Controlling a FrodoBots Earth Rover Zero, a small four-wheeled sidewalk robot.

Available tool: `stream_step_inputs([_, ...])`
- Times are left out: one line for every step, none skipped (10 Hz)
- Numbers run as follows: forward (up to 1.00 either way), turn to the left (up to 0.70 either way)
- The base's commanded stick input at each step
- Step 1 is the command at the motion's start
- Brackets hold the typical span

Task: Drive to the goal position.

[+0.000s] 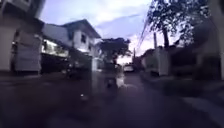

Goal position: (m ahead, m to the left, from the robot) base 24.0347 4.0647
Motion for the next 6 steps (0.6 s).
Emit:
stream_step_inputs([0.7,-0.14])
stream_step_inputs([0.7,-0.29])
stream_step_inputs([0.7,-0.35])
stream_step_inputs([0.7,-0.35])
stream_step_inputs([0.7,-0.35])
stream_step_inputs([0.7,-0.35])
